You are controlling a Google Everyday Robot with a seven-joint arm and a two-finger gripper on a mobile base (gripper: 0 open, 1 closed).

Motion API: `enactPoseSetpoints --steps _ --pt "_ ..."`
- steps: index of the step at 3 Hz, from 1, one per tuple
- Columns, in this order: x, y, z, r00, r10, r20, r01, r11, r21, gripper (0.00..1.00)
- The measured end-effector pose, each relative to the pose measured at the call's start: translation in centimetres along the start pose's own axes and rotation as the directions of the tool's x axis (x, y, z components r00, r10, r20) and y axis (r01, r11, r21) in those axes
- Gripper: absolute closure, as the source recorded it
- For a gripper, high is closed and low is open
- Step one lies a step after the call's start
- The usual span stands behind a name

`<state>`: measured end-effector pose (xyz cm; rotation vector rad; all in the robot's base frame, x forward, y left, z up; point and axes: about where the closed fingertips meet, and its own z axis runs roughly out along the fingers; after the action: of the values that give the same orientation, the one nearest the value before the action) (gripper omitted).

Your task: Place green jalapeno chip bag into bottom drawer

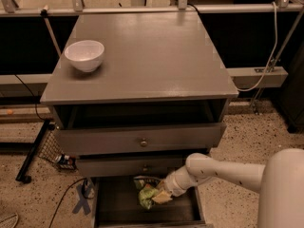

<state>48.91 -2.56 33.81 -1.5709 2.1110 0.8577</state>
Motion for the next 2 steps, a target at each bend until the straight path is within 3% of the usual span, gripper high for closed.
enactPoseSetpoints --steps 2 --pt "0.6 -1.3 5.0 0.997 -0.026 0.071 0.026 0.9996 0.011 1.00"
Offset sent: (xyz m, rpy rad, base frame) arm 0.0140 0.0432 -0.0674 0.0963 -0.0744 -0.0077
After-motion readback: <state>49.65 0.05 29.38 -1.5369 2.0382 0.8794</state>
